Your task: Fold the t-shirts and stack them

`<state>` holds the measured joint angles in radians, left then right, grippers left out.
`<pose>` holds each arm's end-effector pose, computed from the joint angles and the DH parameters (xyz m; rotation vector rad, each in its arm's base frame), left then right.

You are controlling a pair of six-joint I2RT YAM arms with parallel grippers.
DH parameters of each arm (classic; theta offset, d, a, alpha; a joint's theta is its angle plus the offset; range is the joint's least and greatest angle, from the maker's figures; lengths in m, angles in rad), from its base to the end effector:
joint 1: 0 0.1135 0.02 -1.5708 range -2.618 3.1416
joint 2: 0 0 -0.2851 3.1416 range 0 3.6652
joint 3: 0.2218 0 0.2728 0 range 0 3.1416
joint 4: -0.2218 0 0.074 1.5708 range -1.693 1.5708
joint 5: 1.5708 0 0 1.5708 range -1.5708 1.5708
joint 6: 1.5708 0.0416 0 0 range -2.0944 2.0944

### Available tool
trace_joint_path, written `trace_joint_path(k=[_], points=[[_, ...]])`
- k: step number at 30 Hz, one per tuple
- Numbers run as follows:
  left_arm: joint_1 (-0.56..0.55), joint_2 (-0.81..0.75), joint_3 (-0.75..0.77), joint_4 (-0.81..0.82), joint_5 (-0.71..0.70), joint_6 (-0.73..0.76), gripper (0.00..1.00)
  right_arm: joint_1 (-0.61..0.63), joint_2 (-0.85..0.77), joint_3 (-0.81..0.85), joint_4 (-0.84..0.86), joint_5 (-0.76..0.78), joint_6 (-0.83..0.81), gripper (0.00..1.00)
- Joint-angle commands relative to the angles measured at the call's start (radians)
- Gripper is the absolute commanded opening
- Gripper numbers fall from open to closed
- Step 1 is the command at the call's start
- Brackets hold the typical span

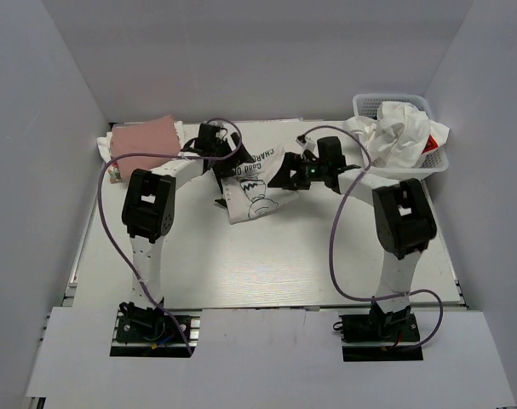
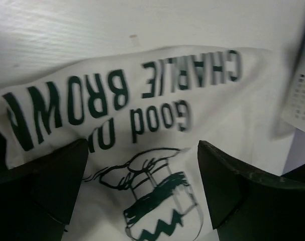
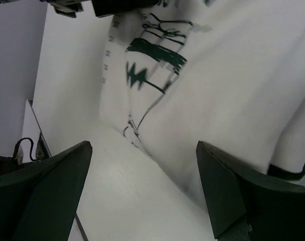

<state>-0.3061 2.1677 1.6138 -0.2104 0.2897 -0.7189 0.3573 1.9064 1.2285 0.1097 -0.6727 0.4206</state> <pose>0.4926 -0.1681 0.1816 -0.3527 2.4279 -0.8236 0.4112 0.1812 0.2052 -0.3495 2.1987 1.1618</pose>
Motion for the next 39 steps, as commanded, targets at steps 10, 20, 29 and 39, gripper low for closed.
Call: trace_joint_path(k=[10,20,29,39], points=[[0.098,0.027,-0.082,0.000,-0.066,-0.043,1.00,-0.064,0.200,-0.078,0.064,0.120,0.186,0.90],[0.061,-0.055,0.091,0.015,-0.004,0.082,1.00,-0.004,-0.130,-0.012,0.011,0.213,0.052,0.90],[0.061,-0.002,0.018,0.014,-0.009,0.073,1.00,-0.027,0.287,0.484,0.053,0.131,0.196,0.90],[0.082,0.081,0.017,-0.064,-0.118,0.096,1.00,-0.040,0.632,0.715,-0.028,0.149,0.313,0.90]])
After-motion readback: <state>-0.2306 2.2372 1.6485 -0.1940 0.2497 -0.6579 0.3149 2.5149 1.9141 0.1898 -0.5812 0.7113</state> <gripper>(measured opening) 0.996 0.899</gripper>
